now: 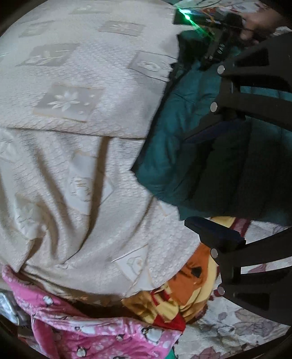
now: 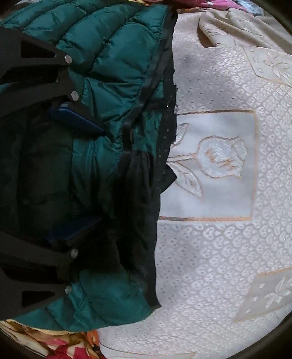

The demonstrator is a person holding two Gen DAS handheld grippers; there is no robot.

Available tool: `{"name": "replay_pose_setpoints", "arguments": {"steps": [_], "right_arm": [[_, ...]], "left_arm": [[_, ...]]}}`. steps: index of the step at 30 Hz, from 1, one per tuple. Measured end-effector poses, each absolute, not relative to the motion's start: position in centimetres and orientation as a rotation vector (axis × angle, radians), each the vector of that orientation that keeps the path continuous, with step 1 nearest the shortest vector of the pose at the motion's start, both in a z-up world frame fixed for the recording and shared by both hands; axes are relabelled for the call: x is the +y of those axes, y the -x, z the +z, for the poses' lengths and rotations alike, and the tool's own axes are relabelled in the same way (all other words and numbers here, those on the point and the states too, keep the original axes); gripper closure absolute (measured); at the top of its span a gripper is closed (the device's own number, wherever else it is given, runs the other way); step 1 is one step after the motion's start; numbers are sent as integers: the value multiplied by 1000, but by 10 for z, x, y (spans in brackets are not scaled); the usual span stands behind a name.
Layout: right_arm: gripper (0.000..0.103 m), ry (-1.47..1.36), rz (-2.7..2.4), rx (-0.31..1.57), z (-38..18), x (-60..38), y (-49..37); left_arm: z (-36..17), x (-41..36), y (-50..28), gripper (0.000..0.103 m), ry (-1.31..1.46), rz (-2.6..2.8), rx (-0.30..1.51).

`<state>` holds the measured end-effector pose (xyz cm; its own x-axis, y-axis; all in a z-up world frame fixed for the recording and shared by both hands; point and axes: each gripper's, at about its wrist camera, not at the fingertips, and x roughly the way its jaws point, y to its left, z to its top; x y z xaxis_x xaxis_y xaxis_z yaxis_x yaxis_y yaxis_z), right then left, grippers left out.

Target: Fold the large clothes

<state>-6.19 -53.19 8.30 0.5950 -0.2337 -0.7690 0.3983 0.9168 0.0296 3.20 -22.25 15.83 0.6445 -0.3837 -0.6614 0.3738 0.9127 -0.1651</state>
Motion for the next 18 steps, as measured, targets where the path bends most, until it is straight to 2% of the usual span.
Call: {"name": "replay_pose_setpoints", "arguments": {"steps": [9,18], "right_arm": [[23,-207,-351,764,131,-532,135],[21,-241,-400,851,83,-576,133]], "left_arm": [[117,-240,-34,56,-38,-390,805],[101,-256,-39,56,-100,-356,819]]}}
